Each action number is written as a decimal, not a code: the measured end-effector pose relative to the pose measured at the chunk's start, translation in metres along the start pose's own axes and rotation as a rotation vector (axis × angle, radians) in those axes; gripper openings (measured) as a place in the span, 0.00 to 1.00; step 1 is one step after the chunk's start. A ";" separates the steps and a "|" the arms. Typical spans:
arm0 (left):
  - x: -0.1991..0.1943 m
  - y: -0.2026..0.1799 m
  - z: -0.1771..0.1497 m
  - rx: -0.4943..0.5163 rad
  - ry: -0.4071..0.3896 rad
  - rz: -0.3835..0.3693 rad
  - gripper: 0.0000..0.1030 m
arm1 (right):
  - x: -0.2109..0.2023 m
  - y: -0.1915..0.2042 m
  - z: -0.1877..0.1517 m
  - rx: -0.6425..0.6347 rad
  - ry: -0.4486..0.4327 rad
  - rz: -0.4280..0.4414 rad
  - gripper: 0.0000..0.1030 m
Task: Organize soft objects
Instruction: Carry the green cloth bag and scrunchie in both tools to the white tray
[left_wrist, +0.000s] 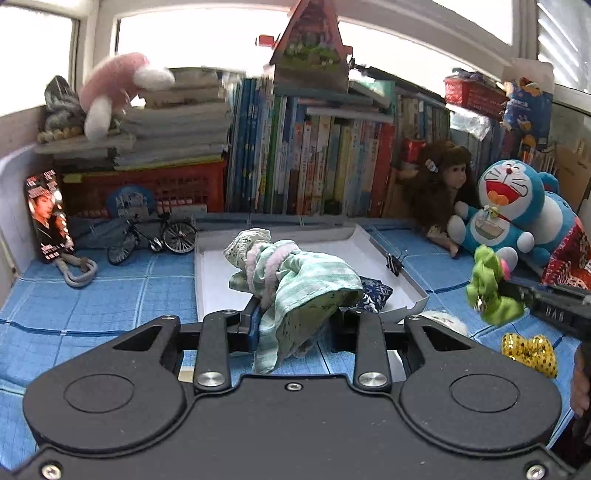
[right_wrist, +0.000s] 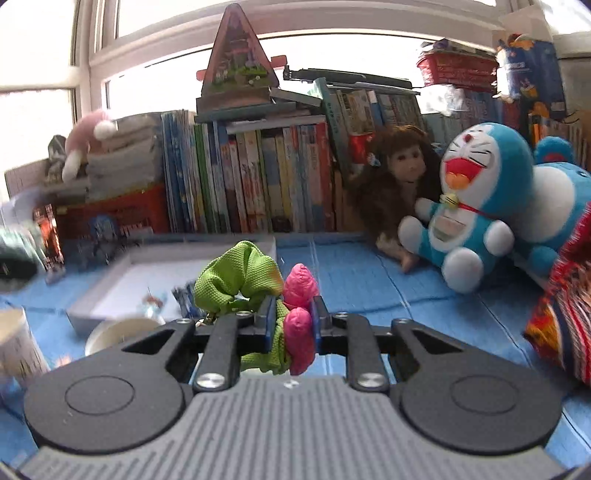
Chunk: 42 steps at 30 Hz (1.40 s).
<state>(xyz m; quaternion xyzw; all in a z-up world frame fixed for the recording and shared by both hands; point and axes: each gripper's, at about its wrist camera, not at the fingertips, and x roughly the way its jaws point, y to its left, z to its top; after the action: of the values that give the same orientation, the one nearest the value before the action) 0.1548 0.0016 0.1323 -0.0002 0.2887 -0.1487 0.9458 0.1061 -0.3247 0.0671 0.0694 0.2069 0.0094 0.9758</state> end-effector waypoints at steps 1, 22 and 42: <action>0.008 0.003 0.006 -0.012 0.021 0.000 0.29 | 0.007 0.001 0.007 0.005 0.010 0.008 0.23; 0.178 0.043 0.029 -0.150 0.422 0.085 0.29 | 0.158 0.050 0.026 -0.125 0.307 -0.002 0.23; 0.209 0.034 0.026 -0.195 0.509 0.040 0.33 | 0.176 0.067 0.017 -0.079 0.407 0.176 0.30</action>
<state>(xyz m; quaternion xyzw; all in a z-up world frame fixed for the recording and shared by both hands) 0.3436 -0.0273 0.0368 -0.0484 0.5301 -0.0967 0.8410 0.2749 -0.2522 0.0207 0.0456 0.3923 0.1162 0.9113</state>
